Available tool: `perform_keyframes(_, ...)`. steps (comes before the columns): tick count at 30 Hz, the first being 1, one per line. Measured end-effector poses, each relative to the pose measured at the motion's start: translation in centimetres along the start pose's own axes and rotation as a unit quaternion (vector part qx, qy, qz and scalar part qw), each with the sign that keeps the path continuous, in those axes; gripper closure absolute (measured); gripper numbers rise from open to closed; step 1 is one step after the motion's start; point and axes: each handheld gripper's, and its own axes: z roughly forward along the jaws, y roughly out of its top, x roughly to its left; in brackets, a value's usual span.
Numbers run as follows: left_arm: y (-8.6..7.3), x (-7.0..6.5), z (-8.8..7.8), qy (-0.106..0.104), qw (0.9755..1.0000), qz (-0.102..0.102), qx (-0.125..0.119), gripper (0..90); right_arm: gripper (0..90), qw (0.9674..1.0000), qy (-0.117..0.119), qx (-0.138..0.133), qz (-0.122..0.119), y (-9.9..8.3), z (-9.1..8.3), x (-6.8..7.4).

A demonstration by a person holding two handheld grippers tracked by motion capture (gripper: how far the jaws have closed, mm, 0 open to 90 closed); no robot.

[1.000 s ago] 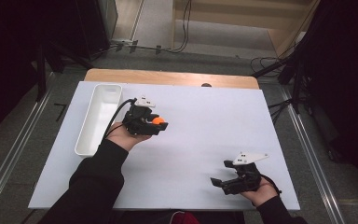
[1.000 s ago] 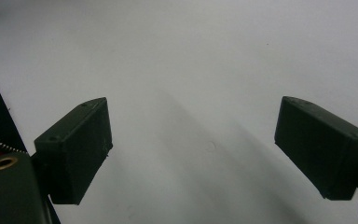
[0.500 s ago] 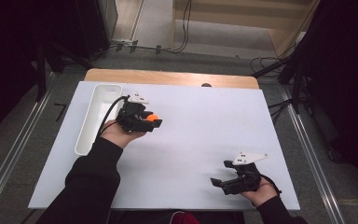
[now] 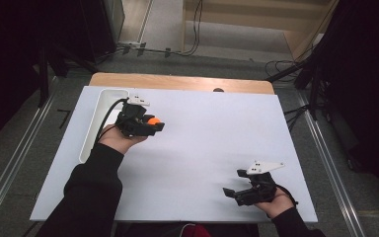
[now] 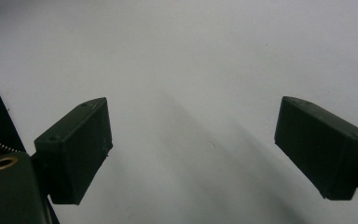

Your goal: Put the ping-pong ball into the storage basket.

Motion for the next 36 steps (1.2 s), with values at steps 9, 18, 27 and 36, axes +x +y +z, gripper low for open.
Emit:
perform_keyframes(9,0.0,1.0,-0.8,-0.009,0.9998,-0.017,-0.004,49.9,9.7,1.0000,0.000,0.000,-0.001,0.0,0.0,0.0)
perform_keyframes(18,-0.1,2.0,-1.7,0.007,0.9998,-0.020,-0.005,49.9,9.8,1.0000,0.000,0.000,0.001,0.0,0.0,0.0)
perform_keyframes(27,-0.2,2.8,-2.6,0.021,0.9993,-0.029,-0.009,49.9,9.8,1.0000,0.000,0.001,0.001,0.0,0.0,0.0)
perform_keyframes(36,-0.3,3.7,-3.3,0.029,0.9986,-0.041,-0.015,49.9,9.8,1.0000,0.001,0.000,0.000,0.0,0.1,0.0)
